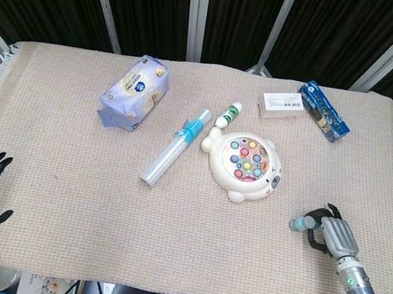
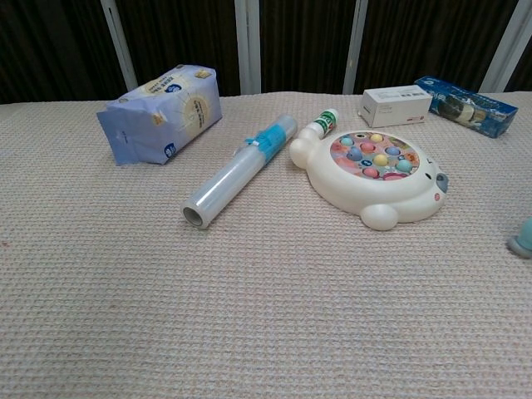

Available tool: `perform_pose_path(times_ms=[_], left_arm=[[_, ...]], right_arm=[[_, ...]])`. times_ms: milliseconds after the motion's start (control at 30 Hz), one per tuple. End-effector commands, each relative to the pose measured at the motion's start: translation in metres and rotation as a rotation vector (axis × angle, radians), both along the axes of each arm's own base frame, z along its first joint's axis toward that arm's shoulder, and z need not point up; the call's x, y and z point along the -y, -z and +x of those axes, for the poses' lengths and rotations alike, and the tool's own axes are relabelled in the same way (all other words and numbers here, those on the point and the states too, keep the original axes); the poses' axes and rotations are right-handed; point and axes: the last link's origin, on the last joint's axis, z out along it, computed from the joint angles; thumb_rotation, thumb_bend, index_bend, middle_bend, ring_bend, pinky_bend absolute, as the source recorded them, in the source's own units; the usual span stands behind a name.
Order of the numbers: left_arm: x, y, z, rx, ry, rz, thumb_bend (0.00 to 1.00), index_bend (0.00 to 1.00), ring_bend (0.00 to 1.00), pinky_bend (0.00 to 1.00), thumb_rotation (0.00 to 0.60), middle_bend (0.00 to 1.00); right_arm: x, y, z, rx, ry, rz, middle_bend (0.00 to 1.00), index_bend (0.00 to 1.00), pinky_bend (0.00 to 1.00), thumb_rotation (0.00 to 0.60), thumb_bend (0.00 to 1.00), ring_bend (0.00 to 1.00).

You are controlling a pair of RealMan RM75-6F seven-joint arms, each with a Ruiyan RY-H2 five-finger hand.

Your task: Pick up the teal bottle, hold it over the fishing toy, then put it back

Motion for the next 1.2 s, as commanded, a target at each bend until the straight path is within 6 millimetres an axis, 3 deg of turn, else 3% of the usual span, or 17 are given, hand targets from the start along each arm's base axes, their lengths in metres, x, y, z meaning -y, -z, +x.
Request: perform_pose_path(times_ms=[33, 800, 1200], left_arm=[[-0.0001, -0.0002, 0.0005, -0.001, 0.001, 0.001, 0.16, 0.00, 0.00, 0.00, 0.600, 0.00], [0.0012, -0.0004, -0.0025, -0.001, -0.011, 0.004, 0.16, 0.00, 0.00, 0.00, 0.600, 0.00], [0.0018, -0.0007, -0.0027, 0.002, -0.009, 0.008, 0.16, 0.00, 0.00, 0.00, 0.600, 0.00]], right_arm=[[-0.0002, 0.0000, -0.0005, 0.002, 0.000, -0.002, 0.39, 0.45, 0.06, 0.600, 0.65, 0.23], [0.0003, 0.0047, -0.0014, 0.002, 0.001, -0.005, 0.51, 0.56, 0.09, 0.600, 0.65, 0.31], [0.0014, -0.0005, 0.0048, 0.048, -0.025, -0.054, 0.64, 0.74, 0.20, 0.600, 0.65, 0.43]])
